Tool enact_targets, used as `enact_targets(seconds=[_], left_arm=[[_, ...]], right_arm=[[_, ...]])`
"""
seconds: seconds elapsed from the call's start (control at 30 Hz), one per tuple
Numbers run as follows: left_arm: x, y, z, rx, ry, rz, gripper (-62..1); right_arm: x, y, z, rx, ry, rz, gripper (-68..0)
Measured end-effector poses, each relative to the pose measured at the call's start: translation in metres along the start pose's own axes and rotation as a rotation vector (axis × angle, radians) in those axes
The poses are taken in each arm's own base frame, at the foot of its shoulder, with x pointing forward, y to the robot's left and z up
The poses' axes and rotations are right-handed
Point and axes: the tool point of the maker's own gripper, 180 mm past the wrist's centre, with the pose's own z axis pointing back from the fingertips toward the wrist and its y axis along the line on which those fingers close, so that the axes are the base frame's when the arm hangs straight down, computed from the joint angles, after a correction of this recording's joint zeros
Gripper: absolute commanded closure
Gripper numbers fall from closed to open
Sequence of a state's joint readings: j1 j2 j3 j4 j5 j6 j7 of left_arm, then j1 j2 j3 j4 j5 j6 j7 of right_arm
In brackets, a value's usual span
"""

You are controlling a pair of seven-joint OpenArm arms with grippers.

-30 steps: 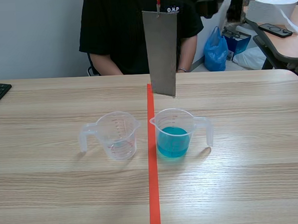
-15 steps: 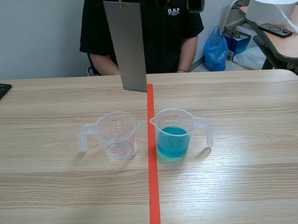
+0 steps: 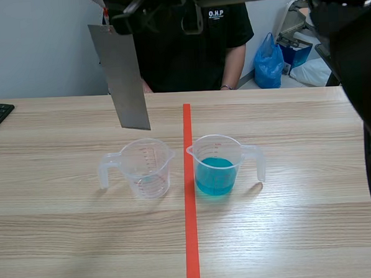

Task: Do the redox reaction experiment.
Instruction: 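Put the plate into the left beaker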

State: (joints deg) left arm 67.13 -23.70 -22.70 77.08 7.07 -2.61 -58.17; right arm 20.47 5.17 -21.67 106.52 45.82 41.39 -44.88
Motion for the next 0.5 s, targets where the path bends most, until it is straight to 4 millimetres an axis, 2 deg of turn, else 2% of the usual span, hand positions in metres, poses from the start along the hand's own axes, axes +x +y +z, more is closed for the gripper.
enact_targets(seconds=[0.33, 0.5], left_arm=[[0.000, 0.000, 0.000, -0.001, 0.000, 0.003, -3.2], [0.000, 0.000, 0.000, -0.001, 0.001, 0.003, -3.2]], right_arm=[[-0.017, -0.008, -0.015, -0.018, -0.010, -0.047, -1.5], [-0.032, -0.010, -0.022, -0.020, 0.003, -0.068, -1.5]])
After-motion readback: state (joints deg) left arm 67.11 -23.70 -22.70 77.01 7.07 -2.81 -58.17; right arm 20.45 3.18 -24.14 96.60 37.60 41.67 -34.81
